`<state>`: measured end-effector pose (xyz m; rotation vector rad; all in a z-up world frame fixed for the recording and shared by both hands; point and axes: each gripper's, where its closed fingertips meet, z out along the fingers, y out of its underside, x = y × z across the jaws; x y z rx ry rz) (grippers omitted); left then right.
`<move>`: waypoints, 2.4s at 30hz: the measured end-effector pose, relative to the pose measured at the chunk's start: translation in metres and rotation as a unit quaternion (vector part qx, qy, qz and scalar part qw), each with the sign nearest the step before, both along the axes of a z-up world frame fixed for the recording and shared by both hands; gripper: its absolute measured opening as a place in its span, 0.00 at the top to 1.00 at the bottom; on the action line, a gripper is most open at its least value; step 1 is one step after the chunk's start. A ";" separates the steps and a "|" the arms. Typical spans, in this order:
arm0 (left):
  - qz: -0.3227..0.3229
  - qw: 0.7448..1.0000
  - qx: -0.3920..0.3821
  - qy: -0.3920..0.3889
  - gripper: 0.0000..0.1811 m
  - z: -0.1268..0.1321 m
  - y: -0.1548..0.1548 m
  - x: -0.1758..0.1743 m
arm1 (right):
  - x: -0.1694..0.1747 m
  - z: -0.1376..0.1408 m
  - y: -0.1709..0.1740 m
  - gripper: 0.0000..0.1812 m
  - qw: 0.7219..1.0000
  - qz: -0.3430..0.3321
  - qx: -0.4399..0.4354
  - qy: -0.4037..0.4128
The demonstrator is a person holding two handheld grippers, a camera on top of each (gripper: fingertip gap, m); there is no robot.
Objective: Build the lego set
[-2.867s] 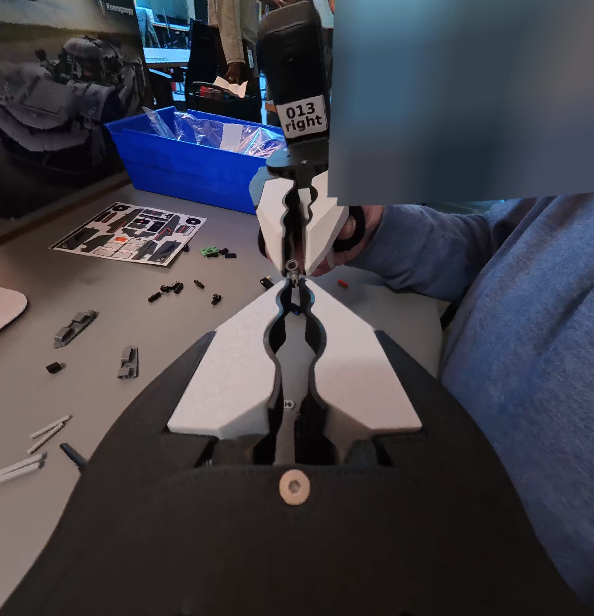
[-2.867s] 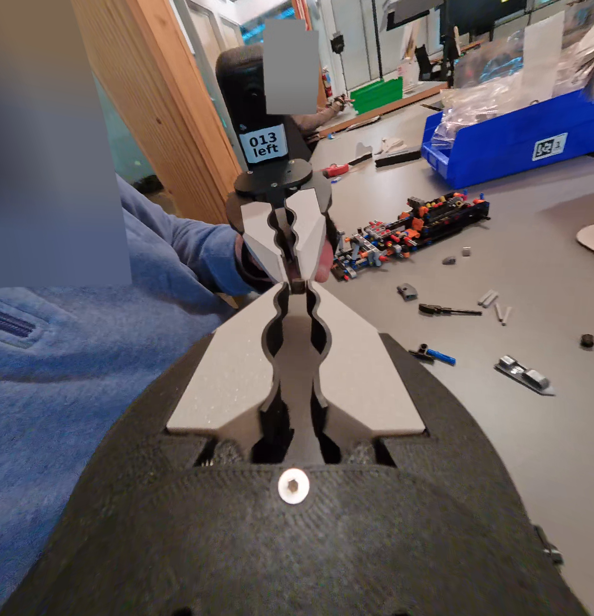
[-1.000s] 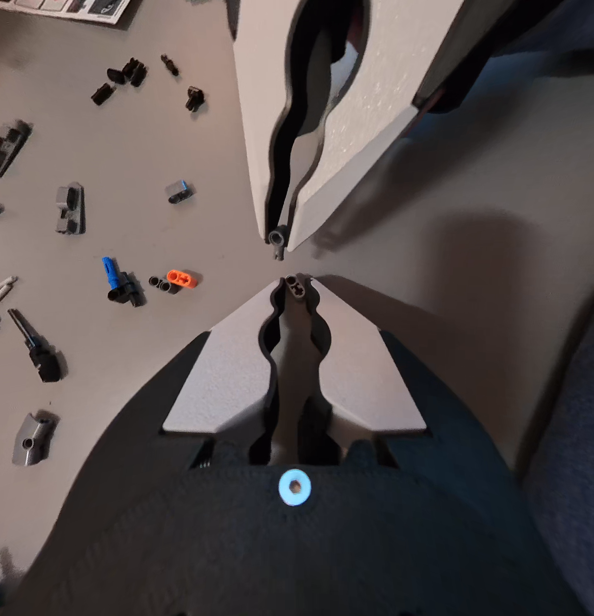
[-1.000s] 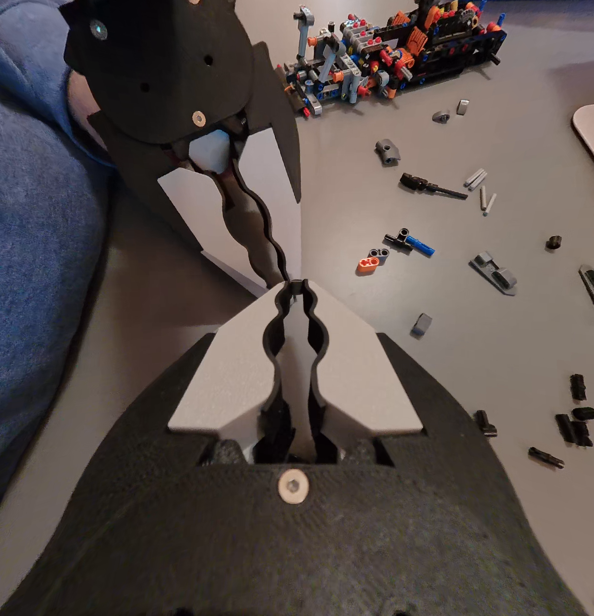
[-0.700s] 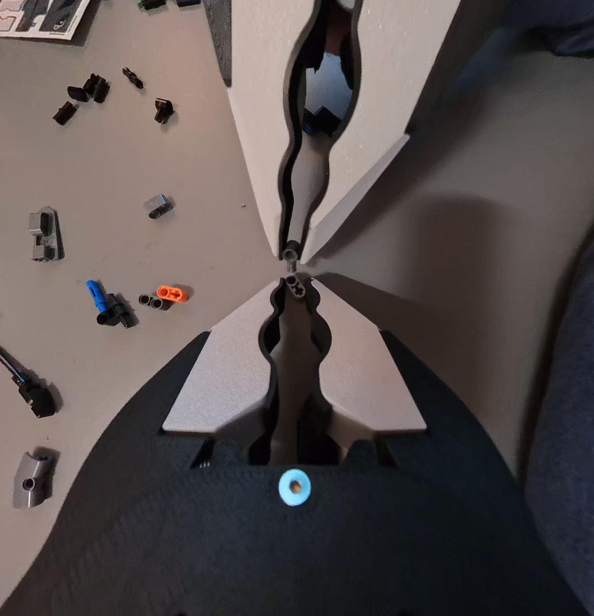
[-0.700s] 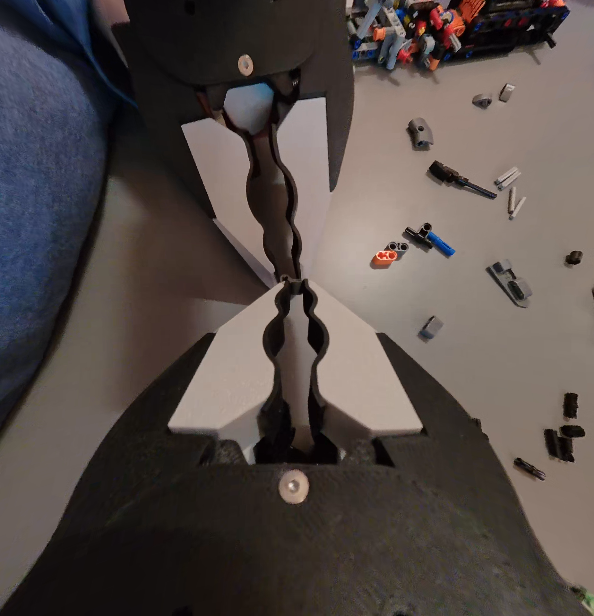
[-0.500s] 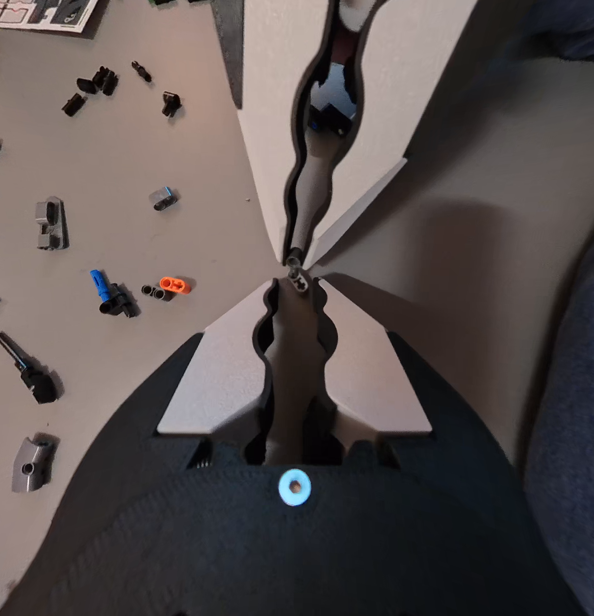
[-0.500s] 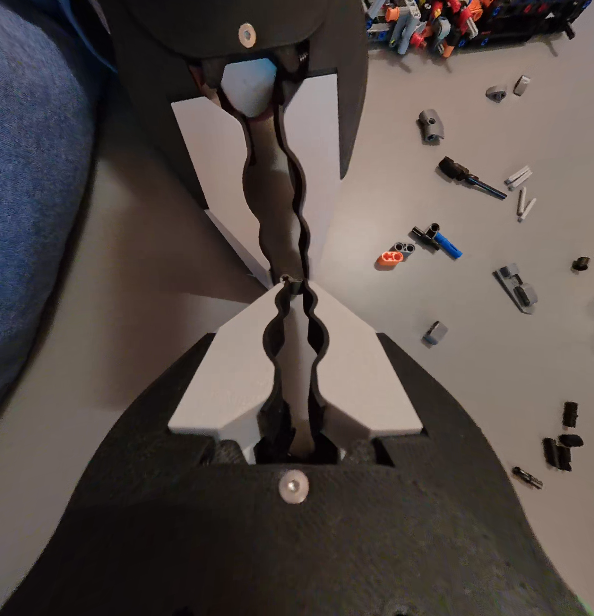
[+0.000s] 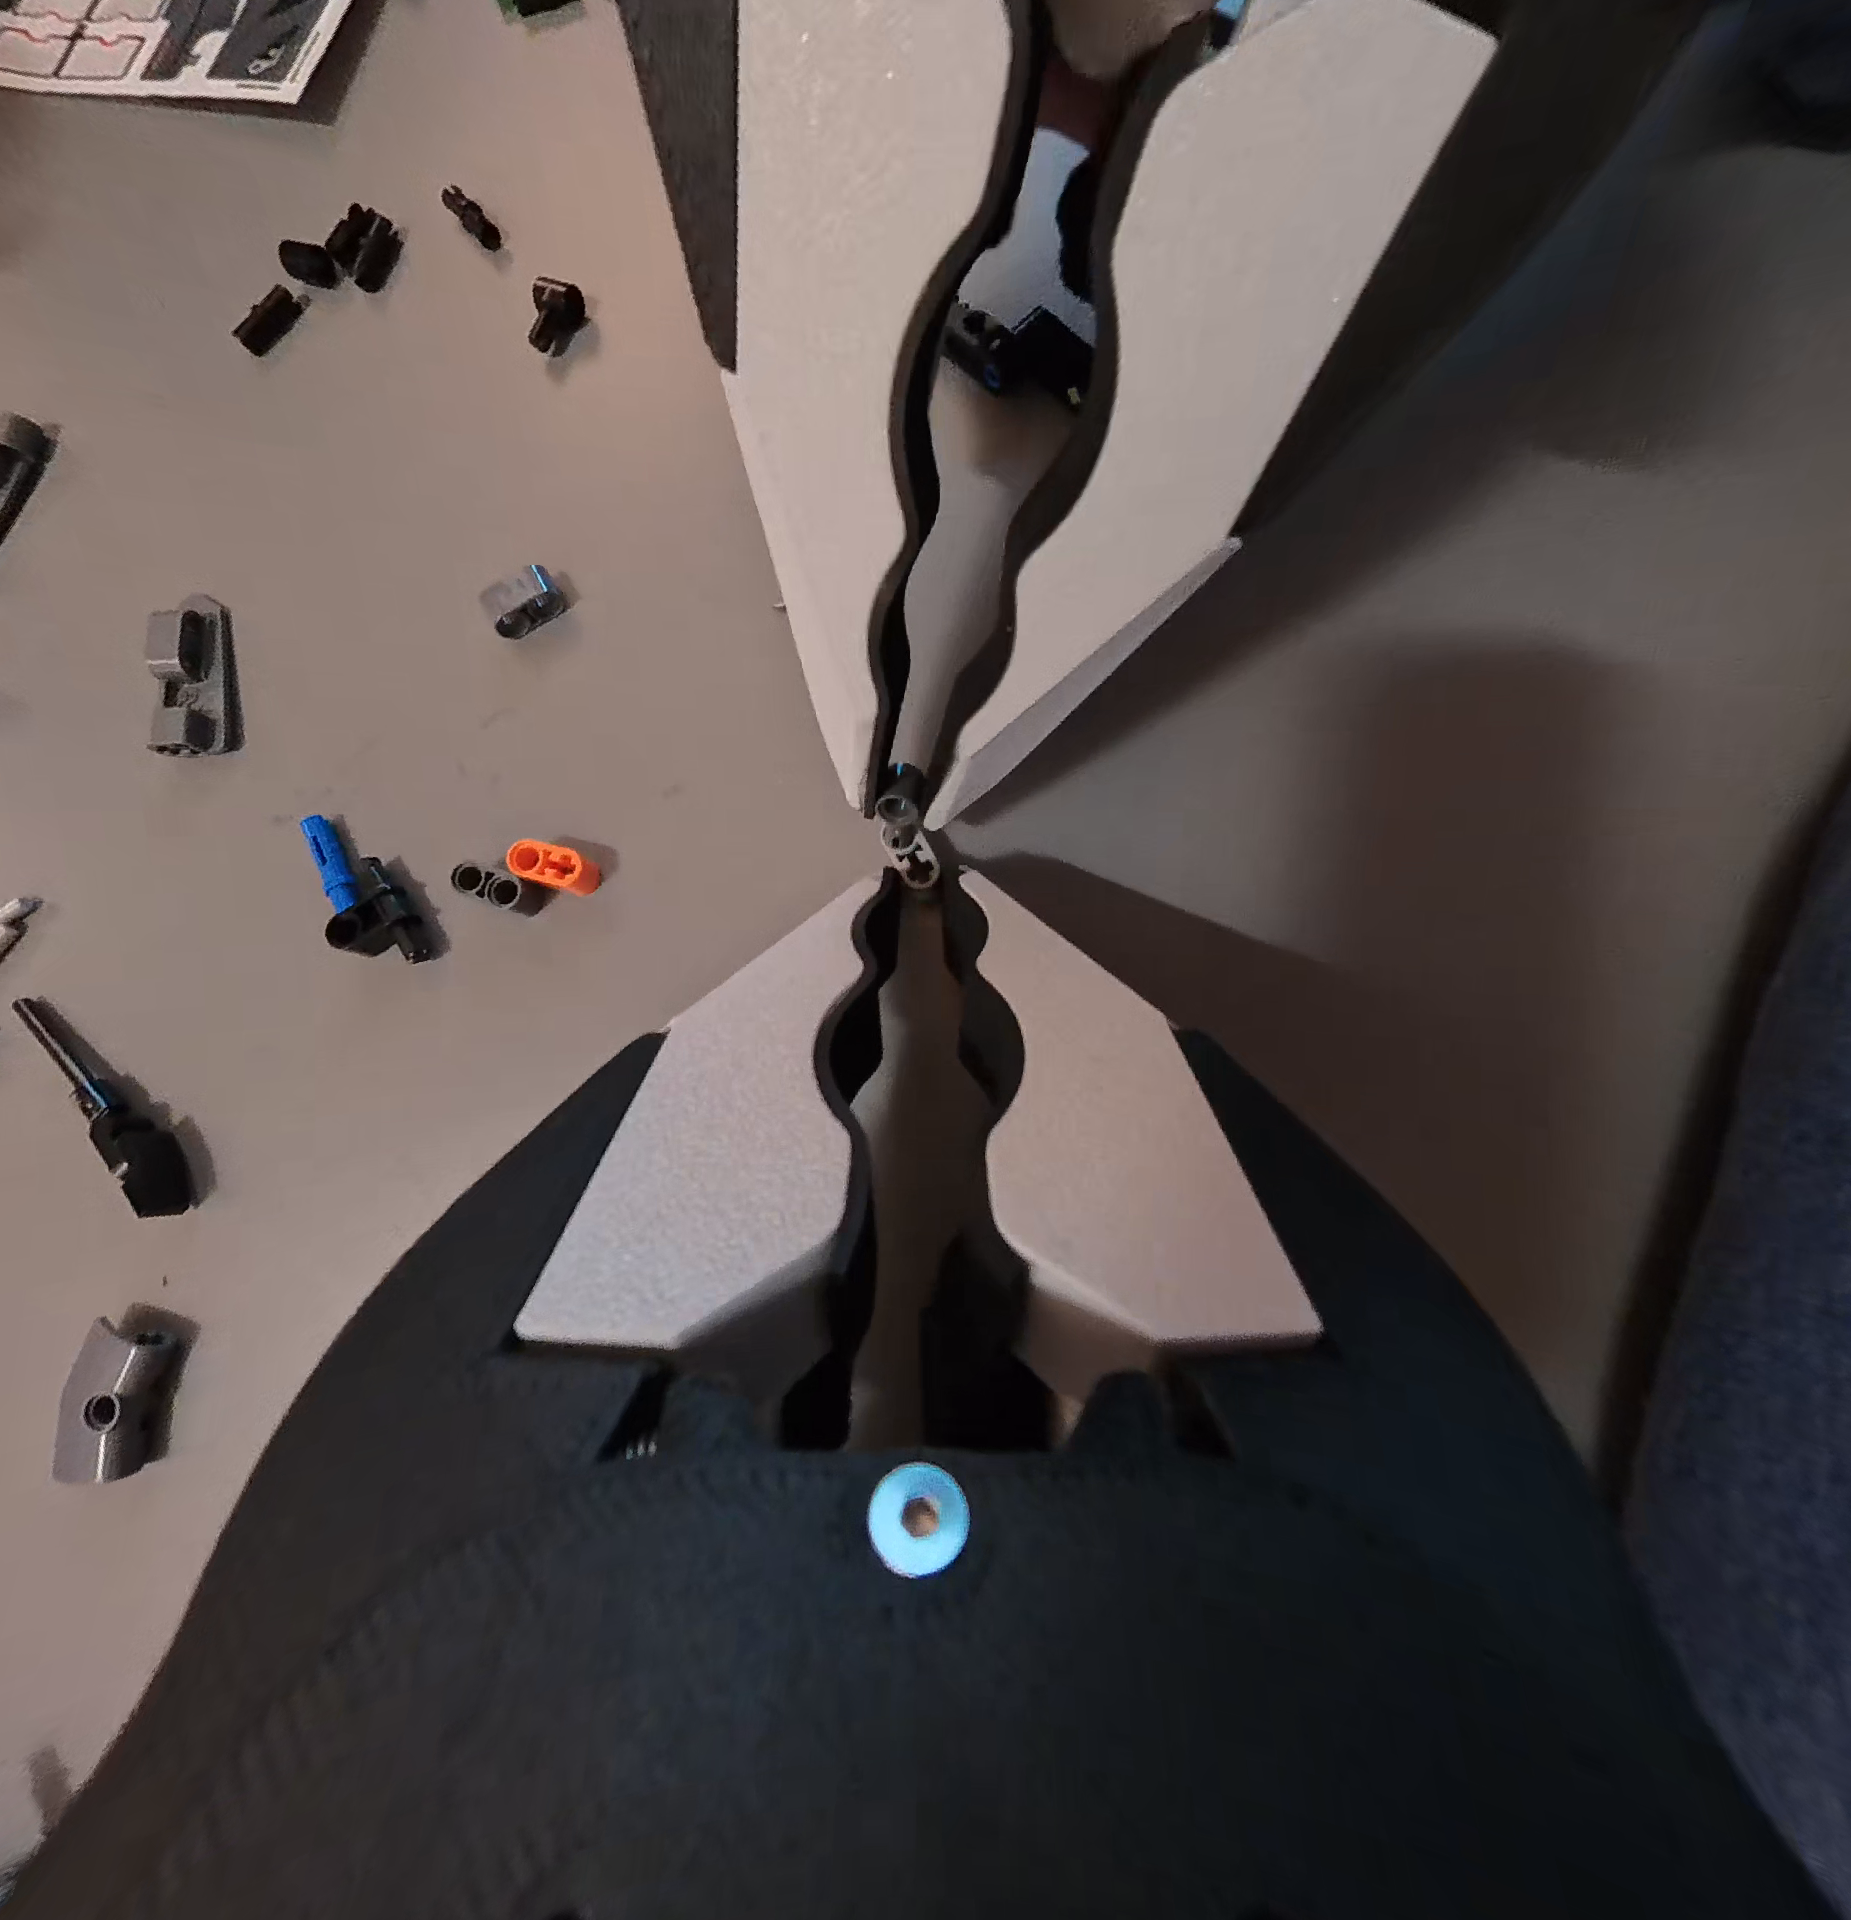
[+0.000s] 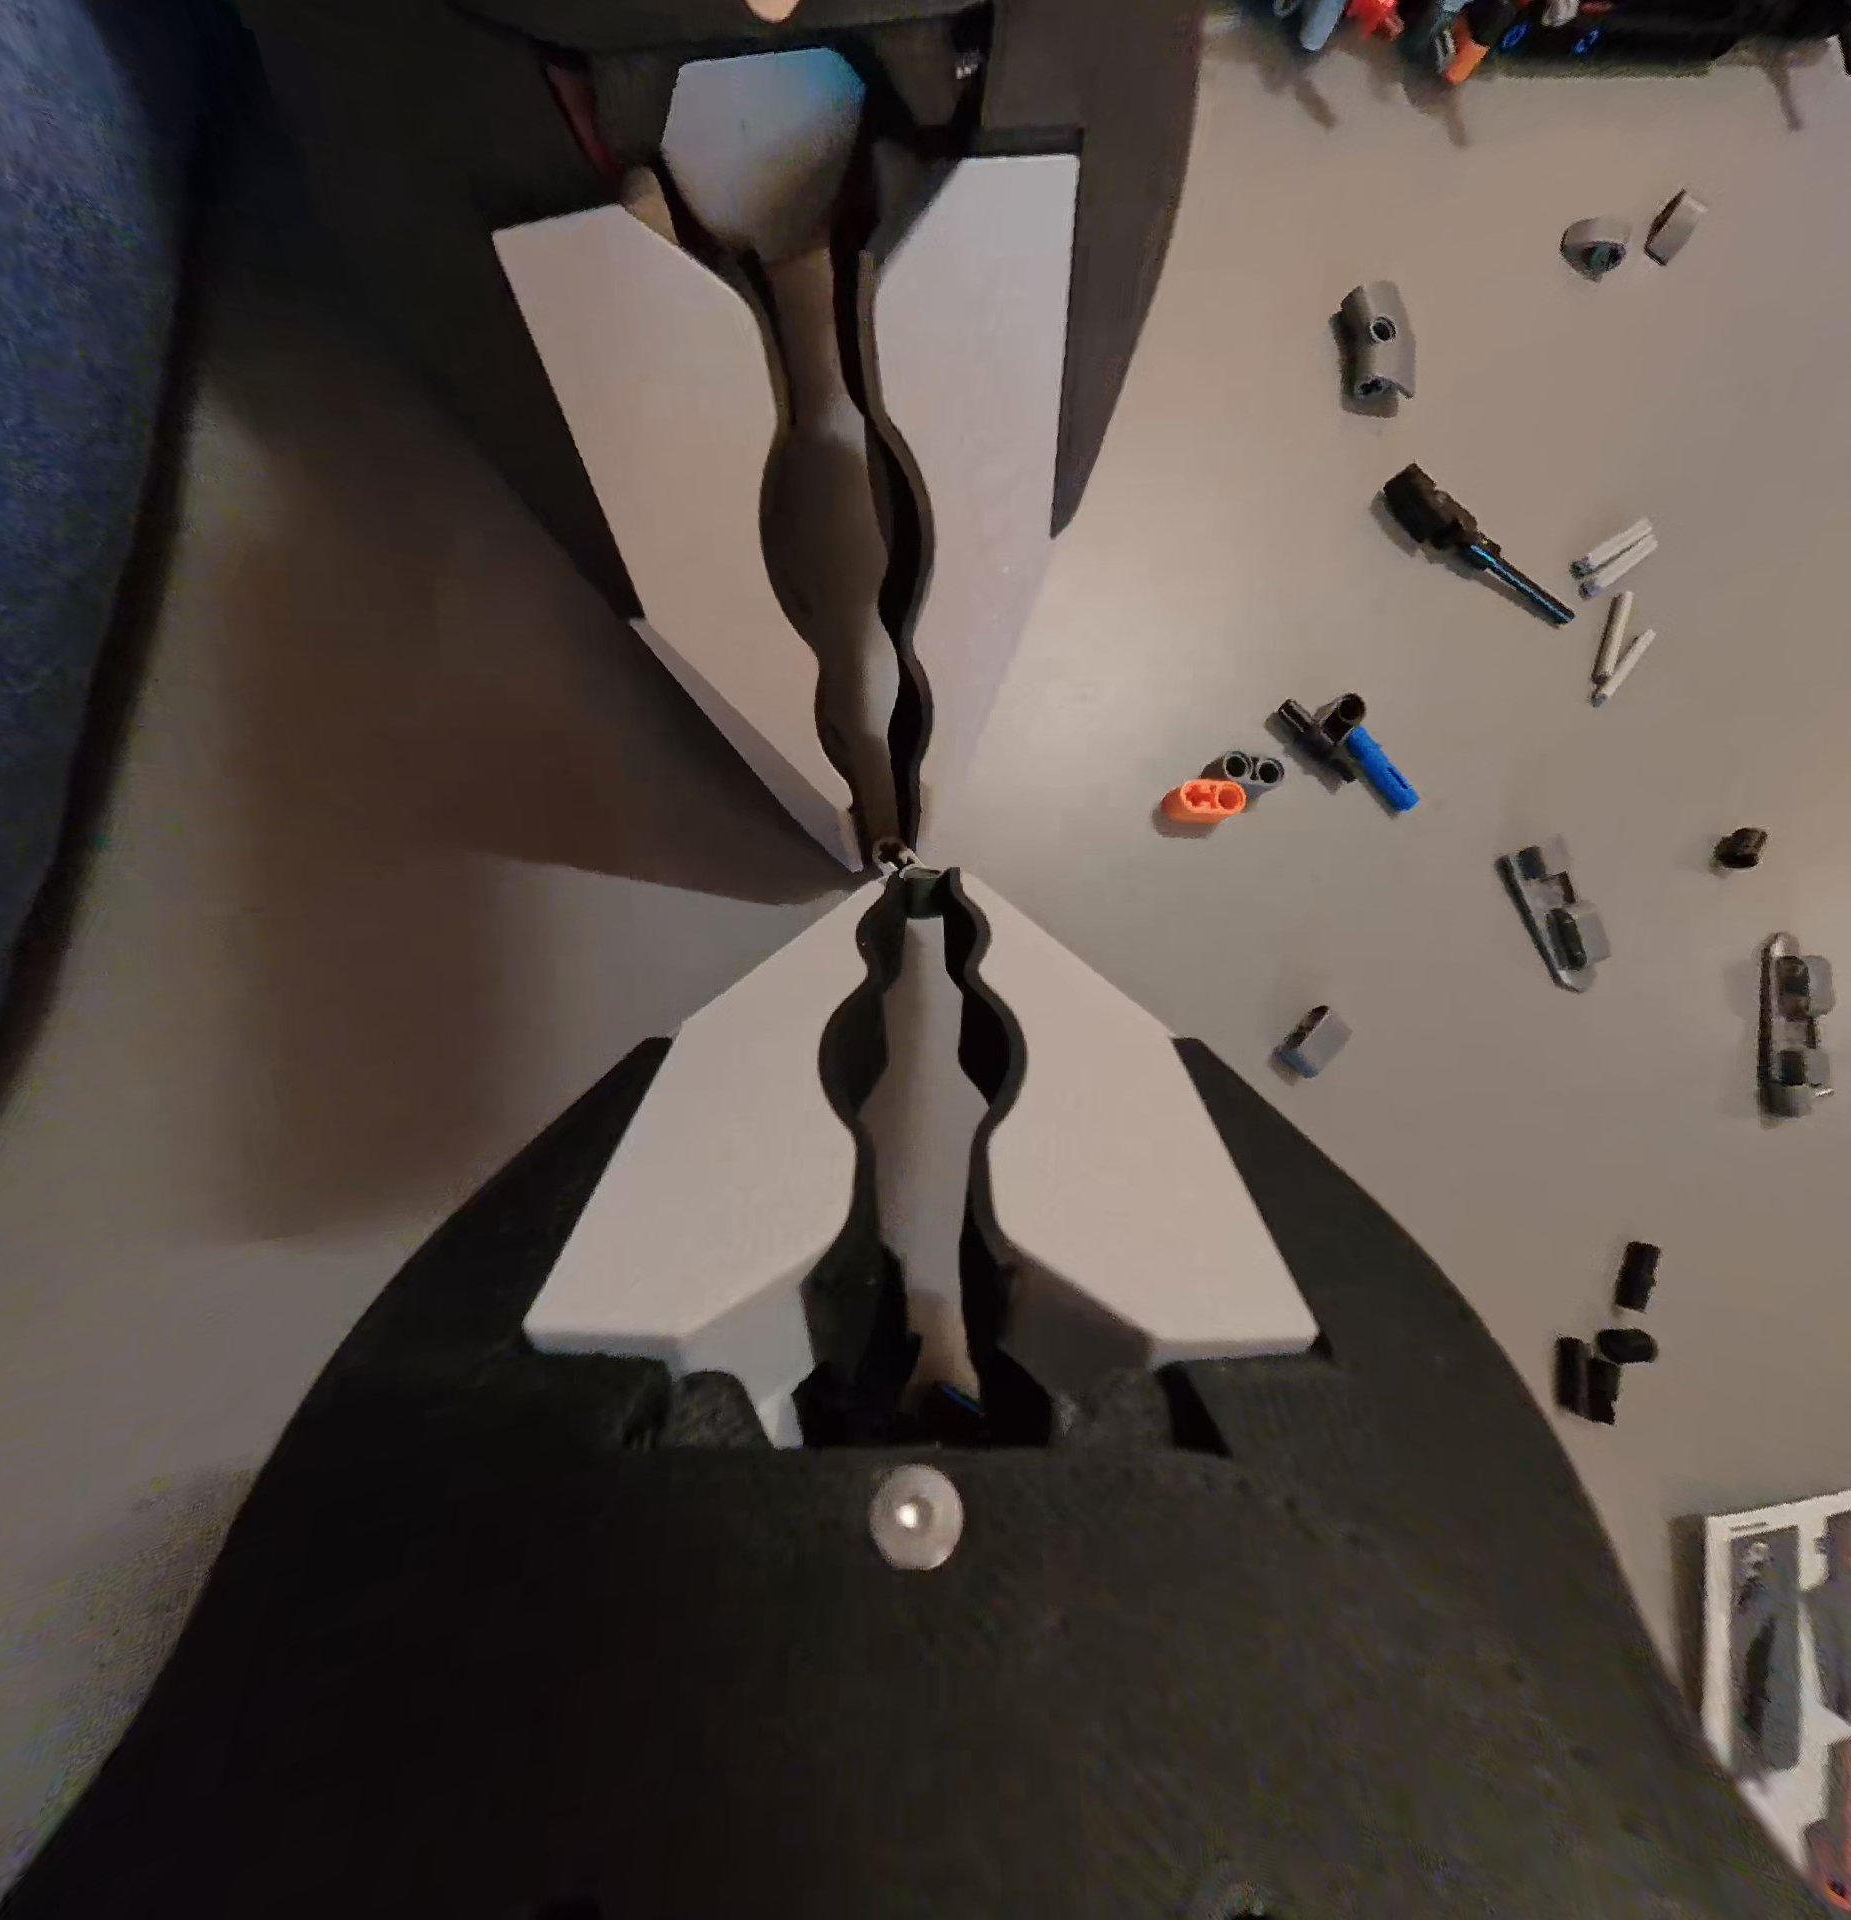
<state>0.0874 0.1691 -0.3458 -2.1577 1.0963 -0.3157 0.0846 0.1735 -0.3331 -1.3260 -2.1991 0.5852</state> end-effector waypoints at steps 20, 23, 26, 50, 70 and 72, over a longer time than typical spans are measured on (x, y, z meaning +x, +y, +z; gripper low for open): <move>0.018 1.000 0.015 -0.020 0.97 0.000 0.000 0.001 | 0.000 -0.001 -0.001 0.98 0.996 -0.002 0.023 -0.088; 0.014 1.000 0.012 -0.023 0.97 0.000 0.000 0.001 | 0.000 -0.001 -0.001 0.98 0.993 0.012 0.031 -0.109; 0.010 1.000 0.015 -0.021 0.97 0.000 0.000 0.001 | -0.001 -0.001 -0.002 0.98 0.991 0.030 0.036 -0.125; 0.006 1.000 0.011 -0.026 0.97 0.000 0.000 0.001 | -0.003 -0.001 -0.003 0.98 0.990 0.015 -0.090 -0.104; 0.007 1.000 0.007 -0.030 0.97 0.000 0.000 0.001 | -0.002 -0.001 -0.001 0.98 0.997 -0.029 -0.067 -0.030; 0.007 1.000 0.007 -0.030 0.97 0.000 0.000 0.001 | -0.002 -0.001 -0.001 0.98 0.996 -0.026 -0.078 -0.036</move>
